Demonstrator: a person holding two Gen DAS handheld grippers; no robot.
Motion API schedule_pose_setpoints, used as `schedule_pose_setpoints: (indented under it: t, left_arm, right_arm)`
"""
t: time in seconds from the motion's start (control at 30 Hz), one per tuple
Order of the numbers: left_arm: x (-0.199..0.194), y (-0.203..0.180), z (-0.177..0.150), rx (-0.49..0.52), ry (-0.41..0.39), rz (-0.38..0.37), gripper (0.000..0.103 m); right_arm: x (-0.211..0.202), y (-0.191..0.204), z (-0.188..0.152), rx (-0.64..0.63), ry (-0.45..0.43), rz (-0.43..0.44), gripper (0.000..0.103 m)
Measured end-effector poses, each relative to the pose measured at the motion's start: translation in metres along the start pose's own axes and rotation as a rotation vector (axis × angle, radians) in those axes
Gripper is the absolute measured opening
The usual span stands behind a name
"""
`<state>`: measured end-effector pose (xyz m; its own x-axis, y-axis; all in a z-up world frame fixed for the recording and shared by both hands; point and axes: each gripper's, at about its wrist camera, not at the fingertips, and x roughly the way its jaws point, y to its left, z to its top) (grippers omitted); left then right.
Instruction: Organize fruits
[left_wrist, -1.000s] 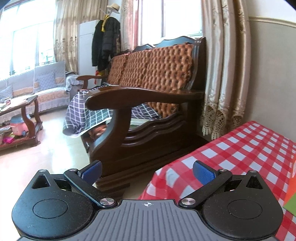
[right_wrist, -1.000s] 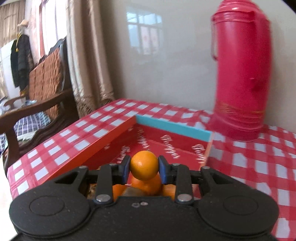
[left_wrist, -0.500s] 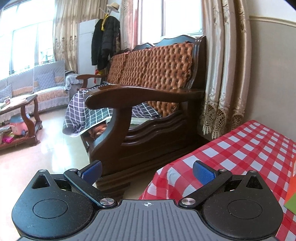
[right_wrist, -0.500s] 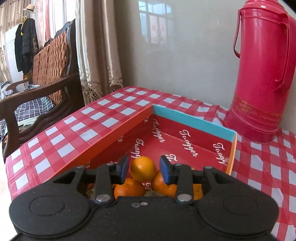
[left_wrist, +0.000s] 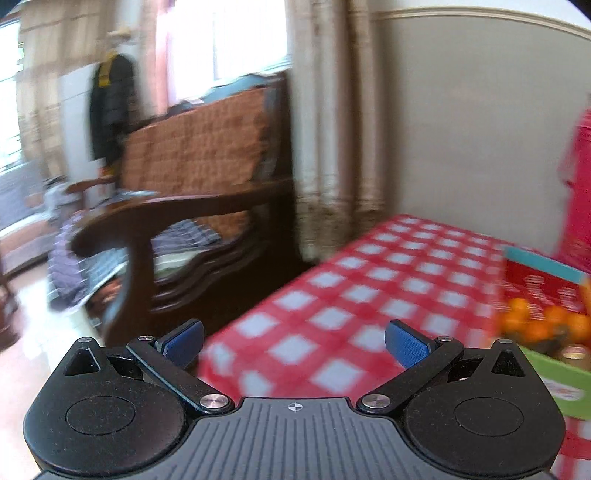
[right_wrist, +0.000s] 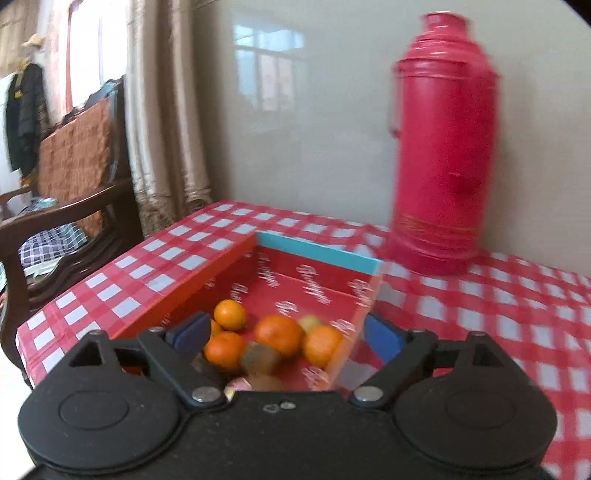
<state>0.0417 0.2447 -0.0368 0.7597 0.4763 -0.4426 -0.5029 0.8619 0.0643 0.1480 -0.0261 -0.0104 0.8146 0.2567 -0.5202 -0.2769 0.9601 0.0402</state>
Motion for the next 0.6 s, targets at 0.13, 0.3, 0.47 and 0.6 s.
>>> schedule_pose_setpoints:
  t: [0.13, 0.3, 0.47, 0.6]
  left_arm:
    - [-0.025, -0.040, 0.015, 0.056, -0.016, -0.112, 0.103]
    - [-0.063, -0.079, 0.032, 0.115, -0.021, -0.215, 0.103]
    - [-0.094, -0.095, 0.036, 0.132, -0.029, -0.257, 0.103]
    - [-0.106, -0.099, 0.037, 0.137, -0.019, -0.262, 0.103]
  right_arm:
    - [-0.041, -0.015, -0.006, 0.046, -0.027, -0.072, 0.095]
    - [-0.091, -0.022, -0.013, 0.046, -0.072, -0.162, 0.097]
    - [-0.121, -0.027, -0.022, 0.055, -0.089, -0.202, 0.097]
    - [-0.135, -0.027, -0.026, 0.066, -0.097, -0.213, 0.097]
